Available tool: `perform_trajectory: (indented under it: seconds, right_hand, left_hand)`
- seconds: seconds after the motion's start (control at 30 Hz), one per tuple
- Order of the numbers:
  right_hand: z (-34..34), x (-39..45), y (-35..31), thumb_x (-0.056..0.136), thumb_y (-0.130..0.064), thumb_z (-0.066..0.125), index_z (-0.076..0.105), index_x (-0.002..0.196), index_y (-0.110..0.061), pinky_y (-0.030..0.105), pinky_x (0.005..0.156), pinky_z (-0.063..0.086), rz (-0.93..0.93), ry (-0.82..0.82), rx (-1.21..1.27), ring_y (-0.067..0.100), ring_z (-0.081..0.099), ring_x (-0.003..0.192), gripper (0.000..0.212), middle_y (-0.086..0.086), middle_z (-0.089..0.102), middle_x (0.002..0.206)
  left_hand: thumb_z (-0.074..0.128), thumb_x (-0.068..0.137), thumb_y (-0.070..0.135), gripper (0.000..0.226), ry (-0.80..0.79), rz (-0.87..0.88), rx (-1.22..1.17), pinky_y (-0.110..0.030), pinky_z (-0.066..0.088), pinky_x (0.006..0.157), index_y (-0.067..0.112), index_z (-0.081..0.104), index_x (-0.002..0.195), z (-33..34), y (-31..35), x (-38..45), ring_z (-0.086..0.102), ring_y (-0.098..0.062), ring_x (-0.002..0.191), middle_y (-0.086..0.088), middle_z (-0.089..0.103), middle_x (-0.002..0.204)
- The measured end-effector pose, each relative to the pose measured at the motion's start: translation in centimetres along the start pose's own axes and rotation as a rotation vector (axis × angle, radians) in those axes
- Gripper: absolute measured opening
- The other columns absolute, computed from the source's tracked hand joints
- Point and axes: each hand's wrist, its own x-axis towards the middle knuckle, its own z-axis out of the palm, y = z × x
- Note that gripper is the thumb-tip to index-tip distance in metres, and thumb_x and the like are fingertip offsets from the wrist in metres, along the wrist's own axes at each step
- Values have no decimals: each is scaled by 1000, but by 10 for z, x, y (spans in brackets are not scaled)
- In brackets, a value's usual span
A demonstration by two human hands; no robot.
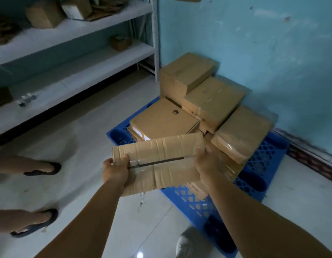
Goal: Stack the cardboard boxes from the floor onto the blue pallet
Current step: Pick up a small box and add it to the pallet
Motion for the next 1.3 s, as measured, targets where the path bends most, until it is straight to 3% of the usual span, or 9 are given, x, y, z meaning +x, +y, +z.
perform_trajectory:
  seconds: [0.13, 0.23, 0.37, 0.47, 0.5, 0.63, 0.8, 1.13, 1.3]
  right_hand:
    - [-30, 49, 17, 100, -41, 28, 58, 105, -12, 42, 89, 45, 102, 57, 68, 24, 57, 95, 42, 9, 60, 96]
    - [-48, 78, 35, 102, -38, 27, 55, 95, -12, 39, 92, 43, 176, 129, 67, 20, 54, 87, 40, 6, 54, 85]
    - [-59, 112, 63, 101, -41, 30, 57, 123, -15, 36, 83, 41, 294, 156, 148, 33, 55, 99, 44, 19, 57, 113]
    - [-63, 138, 80, 100, -39, 33, 56, 117, -15, 43, 84, 46, 374, 203, 205, 34, 54, 98, 37, 23, 53, 121]
    - [-64, 146, 84, 99, -38, 34, 55, 124, -14, 45, 86, 48, 397, 212, 215, 35, 54, 100, 40, 23, 52, 123]
    - [-61, 178, 102, 101, -34, 37, 35, 147, -18, 44, 90, 46, 479, 242, 284, 37, 50, 113, 48, 19, 43, 138]
    - [-43, 226, 124, 102, -29, 36, 29, 149, -15, 41, 86, 41, 566, 296, 278, 37, 48, 120, 50, 17, 42, 142]
    - [11, 298, 176, 100, -24, 38, 31, 148, -13, 36, 84, 36, 661, 326, 343, 35, 47, 119, 50, 16, 46, 138]
    - [30, 318, 193, 101, -23, 39, 23, 151, -13, 37, 88, 37, 678, 319, 353, 32, 44, 123, 54, 16, 41, 144]
  left_hand:
    - [55, 92, 42, 51, -53, 63, 96, -44, 48, 86, 16, 39, 134, 62, 28, 8, 53, -28, 92, -13, 55, 118]
    - [57, 92, 40, 53, -114, 106, 178, -44, 47, 93, 17, 40, 137, 107, 44, 16, 55, -34, 105, -15, 54, 128]
    - [54, 94, 36, 58, -217, 201, 320, -39, 44, 92, 18, 36, 146, 161, 62, 24, 50, -35, 119, -14, 49, 138]
    - [55, 93, 37, 55, -291, 269, 406, -40, 48, 92, 19, 41, 143, 205, 77, 40, 54, -36, 112, -14, 55, 131]
    - [56, 93, 35, 52, -316, 295, 419, -41, 50, 91, 18, 44, 141, 220, 81, 46, 55, -36, 110, -14, 57, 128]
    - [57, 94, 29, 51, -390, 335, 476, -32, 44, 81, 12, 42, 139, 277, 91, 73, 55, -34, 107, -17, 56, 127]
    - [55, 94, 27, 48, -536, 334, 562, -32, 45, 76, 16, 40, 139, 343, 101, 117, 51, -24, 91, -7, 56, 111]
    - [52, 94, 22, 35, -723, 369, 710, -32, 46, 83, 23, 48, 129, 441, 79, 198, 53, -22, 95, 0, 56, 105]
    - [51, 96, 21, 42, -763, 369, 704, -38, 48, 96, 20, 45, 137, 466, 57, 227, 55, -26, 107, -6, 57, 124]
